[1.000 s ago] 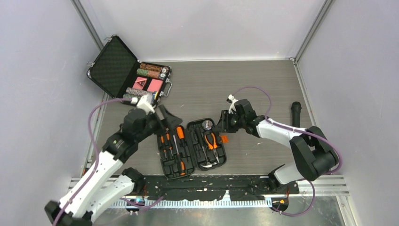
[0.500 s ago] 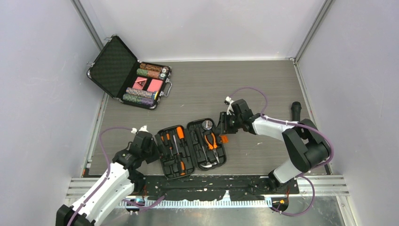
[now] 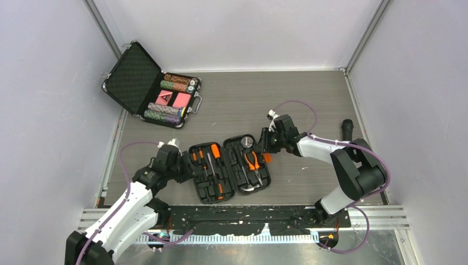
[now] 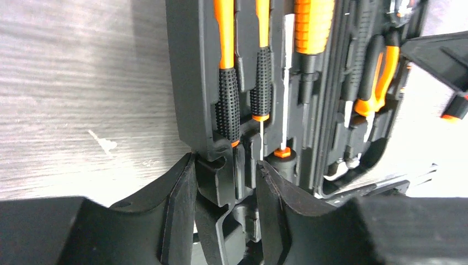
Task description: Pack the tool kit
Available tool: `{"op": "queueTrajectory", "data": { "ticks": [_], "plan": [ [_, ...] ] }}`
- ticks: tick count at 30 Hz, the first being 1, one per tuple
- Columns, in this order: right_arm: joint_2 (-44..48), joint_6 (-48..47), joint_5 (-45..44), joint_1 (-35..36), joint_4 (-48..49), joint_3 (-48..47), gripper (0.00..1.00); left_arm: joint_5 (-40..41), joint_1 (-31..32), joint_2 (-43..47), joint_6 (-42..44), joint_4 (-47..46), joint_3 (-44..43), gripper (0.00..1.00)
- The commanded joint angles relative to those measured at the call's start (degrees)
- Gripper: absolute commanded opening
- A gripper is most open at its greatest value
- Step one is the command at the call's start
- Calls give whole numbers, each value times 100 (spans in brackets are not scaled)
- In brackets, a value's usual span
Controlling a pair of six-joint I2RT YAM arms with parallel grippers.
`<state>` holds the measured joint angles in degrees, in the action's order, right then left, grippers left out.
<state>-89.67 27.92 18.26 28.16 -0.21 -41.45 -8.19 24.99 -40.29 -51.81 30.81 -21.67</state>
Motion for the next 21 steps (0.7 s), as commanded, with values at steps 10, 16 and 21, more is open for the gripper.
{"op": "queueTrajectory", "data": {
  "ticks": [10,16,21],
  "plan": [
    [-2,923,-147,127,932,324,17,-1239,347,-2189,13,-2147,-2523,38],
    [-61,1035,-155,129,1043,347,17,-1203,884,-2788,-12,-2260,-3116,41],
    [-98,1146,-146,123,1158,359,19,-1096,1240,-3269,-11,-2365,-3515,43]
  ]
}}
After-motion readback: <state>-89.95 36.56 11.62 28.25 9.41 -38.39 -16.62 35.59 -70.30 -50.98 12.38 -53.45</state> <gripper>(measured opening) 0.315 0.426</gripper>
